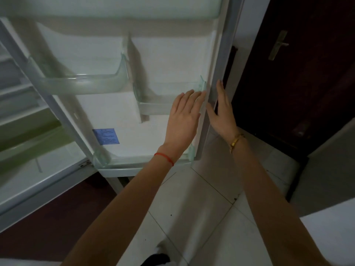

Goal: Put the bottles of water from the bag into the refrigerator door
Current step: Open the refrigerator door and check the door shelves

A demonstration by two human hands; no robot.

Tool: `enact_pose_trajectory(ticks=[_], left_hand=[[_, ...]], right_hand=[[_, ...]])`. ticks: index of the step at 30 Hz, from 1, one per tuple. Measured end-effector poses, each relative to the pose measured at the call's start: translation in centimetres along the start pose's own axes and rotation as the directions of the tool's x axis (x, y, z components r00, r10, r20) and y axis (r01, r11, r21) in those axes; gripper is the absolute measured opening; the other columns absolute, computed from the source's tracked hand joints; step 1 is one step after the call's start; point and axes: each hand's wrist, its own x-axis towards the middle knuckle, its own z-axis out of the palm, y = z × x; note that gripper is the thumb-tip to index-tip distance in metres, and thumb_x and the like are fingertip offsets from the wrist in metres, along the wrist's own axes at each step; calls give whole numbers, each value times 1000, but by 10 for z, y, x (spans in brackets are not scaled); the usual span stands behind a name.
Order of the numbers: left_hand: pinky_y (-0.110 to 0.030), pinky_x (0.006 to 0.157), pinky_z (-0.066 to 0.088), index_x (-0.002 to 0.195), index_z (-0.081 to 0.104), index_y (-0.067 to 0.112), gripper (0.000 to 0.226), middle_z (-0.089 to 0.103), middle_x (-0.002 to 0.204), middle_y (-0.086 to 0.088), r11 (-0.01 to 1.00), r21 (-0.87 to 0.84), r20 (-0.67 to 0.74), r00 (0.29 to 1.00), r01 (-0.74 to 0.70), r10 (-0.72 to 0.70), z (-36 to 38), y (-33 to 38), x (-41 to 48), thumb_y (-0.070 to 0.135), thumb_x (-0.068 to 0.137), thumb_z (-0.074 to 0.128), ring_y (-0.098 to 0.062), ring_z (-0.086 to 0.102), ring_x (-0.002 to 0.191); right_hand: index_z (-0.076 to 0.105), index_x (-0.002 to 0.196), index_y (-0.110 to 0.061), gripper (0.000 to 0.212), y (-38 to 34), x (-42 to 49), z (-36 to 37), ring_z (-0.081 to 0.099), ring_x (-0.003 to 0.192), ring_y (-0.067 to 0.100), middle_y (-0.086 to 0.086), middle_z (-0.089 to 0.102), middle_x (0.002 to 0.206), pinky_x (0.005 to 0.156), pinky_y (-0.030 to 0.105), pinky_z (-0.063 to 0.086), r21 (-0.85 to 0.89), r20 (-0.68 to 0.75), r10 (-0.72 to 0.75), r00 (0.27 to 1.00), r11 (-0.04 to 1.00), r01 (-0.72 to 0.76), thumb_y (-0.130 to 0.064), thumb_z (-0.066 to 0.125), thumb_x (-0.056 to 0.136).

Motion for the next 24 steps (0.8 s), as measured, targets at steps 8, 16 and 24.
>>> enact_pose_trajectory(ticks=[8, 16, 24], left_hand=[[-40, 121, 24, 145, 46, 8, 51, 54, 145, -7, 998, -28, -14, 998, -58, 57, -1, -1, -3, 11, 94, 52, -25, 44, 140], [-41, 126, 10, 152, 31, 6, 66, 37, 158, -8, 985, -103, 109, 983, -136, 147, -20, -7, -13, 21, 92, 57, -25, 25, 150], [-43, 126, 10, 153, 24, 3, 68, 27, 161, -13, 962, -261, 169, 977, -81, 129, -55, -6, -31, 19, 96, 57, -29, 15, 153]], right_hand=[[7, 156, -17, 70, 1, -6, 0, 11, 152, 16, -1, 8, 165, 125, 40, 15, -35, -49, -46, 998, 998, 44, -22, 48, 99], [8, 156, -16, 70, -4, -23, -5, 9, 152, 18, 1, 7, 165, 125, 43, 14, -57, -42, -53, 998, 997, 50, -21, 48, 99], [17, 155, -12, 64, -15, -65, -6, 16, 150, 19, 4, 16, 162, 124, 38, 16, -44, -39, -31, 999, 999, 29, -20, 48, 100]])
